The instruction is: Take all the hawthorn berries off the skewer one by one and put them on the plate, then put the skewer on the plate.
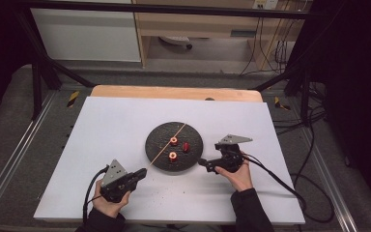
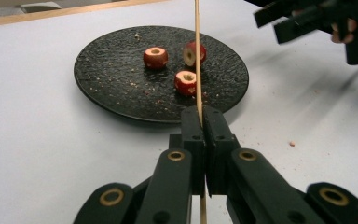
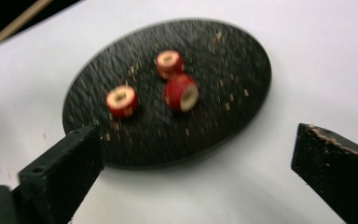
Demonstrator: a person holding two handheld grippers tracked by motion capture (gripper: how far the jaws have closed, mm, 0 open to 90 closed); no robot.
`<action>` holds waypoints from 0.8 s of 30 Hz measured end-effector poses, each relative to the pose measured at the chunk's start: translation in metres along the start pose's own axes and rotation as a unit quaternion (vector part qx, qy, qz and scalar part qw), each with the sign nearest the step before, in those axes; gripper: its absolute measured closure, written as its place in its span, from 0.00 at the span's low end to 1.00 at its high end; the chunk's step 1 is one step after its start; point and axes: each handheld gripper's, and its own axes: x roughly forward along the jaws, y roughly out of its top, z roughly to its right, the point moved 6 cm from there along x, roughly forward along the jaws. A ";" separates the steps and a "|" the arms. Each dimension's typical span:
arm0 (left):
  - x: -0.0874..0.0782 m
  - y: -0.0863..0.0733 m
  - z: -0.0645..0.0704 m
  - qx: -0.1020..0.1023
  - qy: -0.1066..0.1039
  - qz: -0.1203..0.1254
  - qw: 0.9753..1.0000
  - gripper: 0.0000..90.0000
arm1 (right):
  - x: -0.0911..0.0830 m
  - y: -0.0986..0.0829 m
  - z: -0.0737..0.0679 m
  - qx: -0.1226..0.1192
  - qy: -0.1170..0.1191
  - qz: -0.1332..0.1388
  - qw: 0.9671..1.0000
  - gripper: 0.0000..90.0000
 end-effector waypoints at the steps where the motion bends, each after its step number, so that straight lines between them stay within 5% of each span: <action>1: 0.001 0.001 -0.001 0.000 0.000 -0.002 1.000 0.98 | -0.002 -0.005 0.001 -0.004 -0.001 -0.003 1.000 0.02; 11: 0.009 0.010 -0.009 -0.002 0.012 -0.013 1.000 0.98 | -0.027 -0.040 0.013 -0.003 -0.012 -0.020 1.000 0.01; 24: 0.026 0.026 -0.018 -0.013 0.027 -0.023 0.999 0.98 | -0.042 -0.060 0.026 0.002 -0.027 -0.034 0.999 0.01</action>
